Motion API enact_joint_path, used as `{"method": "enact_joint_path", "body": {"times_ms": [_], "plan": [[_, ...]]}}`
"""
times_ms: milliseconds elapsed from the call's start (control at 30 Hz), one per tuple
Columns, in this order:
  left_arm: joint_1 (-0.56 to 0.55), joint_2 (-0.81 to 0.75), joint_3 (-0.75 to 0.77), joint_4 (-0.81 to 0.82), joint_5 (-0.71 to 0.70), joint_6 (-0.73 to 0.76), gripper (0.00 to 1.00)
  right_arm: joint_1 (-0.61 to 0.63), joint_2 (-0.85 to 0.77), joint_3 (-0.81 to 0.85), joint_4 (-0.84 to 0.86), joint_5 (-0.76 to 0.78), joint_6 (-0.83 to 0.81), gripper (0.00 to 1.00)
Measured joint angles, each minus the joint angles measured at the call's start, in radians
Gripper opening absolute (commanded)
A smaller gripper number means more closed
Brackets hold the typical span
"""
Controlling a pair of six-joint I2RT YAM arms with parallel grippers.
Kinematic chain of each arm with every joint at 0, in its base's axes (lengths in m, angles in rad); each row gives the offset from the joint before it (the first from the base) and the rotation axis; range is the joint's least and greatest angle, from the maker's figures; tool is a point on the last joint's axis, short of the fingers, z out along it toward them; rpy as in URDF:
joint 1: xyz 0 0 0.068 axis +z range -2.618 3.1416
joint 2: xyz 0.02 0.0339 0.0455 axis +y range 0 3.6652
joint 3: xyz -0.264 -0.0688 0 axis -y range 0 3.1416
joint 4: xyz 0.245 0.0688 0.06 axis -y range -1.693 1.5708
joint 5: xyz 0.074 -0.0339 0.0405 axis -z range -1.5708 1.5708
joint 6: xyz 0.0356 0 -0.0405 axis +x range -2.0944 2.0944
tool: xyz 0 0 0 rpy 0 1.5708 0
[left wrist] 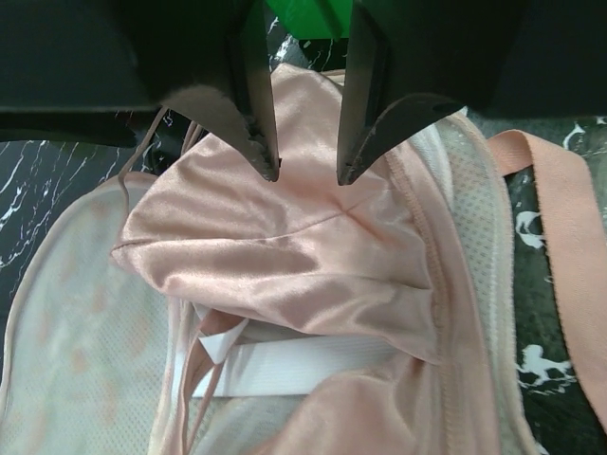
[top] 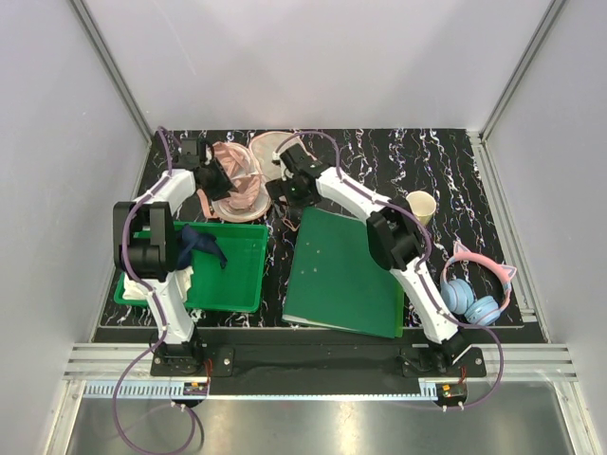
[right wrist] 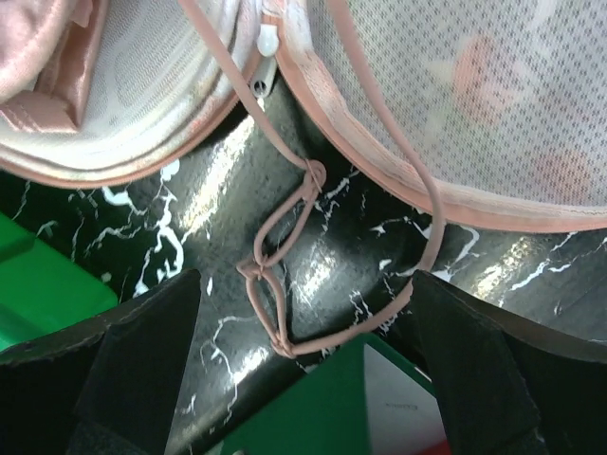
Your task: Place the bra in the laundry bag and zip it closed
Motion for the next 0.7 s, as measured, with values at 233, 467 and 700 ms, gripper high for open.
{"method": "enact_joint_path", "body": {"times_ms": [233,467,700], "plan": [[-0.013,0.002,0.000,0.003,0.006,0.000,0.26,0.047,0.032,0.008,0.037,0.165,-0.029,0.89],[-0.013,0.007,0.000,0.007,0.010,-0.006,0.18,0.060,0.044,0.020,0.037,0.264,-0.045,0.60],[-0.013,0.024,0.000,0.003,0.013,-0.007,0.20,0.065,0.047,0.026,0.040,0.283,-0.045,0.35]]}}
